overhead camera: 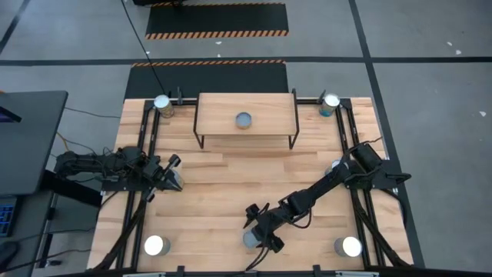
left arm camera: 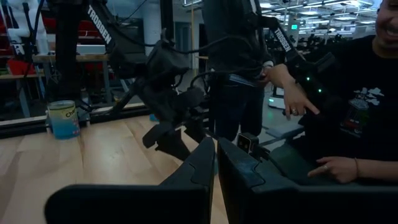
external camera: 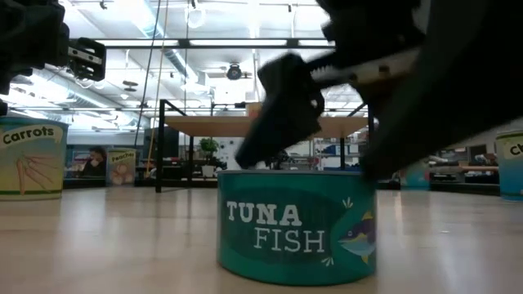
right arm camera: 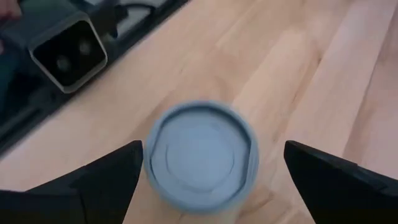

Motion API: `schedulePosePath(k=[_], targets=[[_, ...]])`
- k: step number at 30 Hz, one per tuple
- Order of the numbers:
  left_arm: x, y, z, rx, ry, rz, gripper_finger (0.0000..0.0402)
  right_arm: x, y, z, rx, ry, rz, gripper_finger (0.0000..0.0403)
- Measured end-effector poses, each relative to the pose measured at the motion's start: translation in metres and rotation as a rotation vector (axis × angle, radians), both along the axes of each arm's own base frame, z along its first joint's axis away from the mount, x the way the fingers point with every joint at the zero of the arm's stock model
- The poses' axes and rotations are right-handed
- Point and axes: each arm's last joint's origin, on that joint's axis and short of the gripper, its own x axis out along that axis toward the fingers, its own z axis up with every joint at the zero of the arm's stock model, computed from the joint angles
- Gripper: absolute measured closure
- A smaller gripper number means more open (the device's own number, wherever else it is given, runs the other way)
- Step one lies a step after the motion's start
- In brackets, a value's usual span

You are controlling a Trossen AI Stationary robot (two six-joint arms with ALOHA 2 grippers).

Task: Pick and place cans onto a shelf
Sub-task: Put the small green tuna can on the shelf aligned with the other small yellow canned mushrooms

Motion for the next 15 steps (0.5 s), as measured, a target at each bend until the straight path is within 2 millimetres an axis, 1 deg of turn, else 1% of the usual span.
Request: schedulePosePath(k=[2,5,10,13,15], targets=[[0.000,0.000,0.000,0.000,0.000,0.000,0.0374,0.000,-0.003,-0.002,0.012,-0.023,0.009,0.0004],[0.000,0.000,0.000,0.000,-0.001,0.000,0.0374,0.003,-0.004,0.000,0.042,-0.051,0.023,0.0004],[0.000,0.000,0.000,0.000,0.000,0.000,0.0374,0.016,0.000,-0.009,0.074,-0.081,0.040,0.0004],[0.000,0.000,0.000,0.000,0.000,0.000,0.0374,0.019,0.002,-0.019,0.049,-0.044,0.023,0.0008],[0.000,0.000,0.000,0.000,-0.002,0.000,0.0374,0.021,0.002,-0.018,0.054,-0.049,0.014,0.0011]])
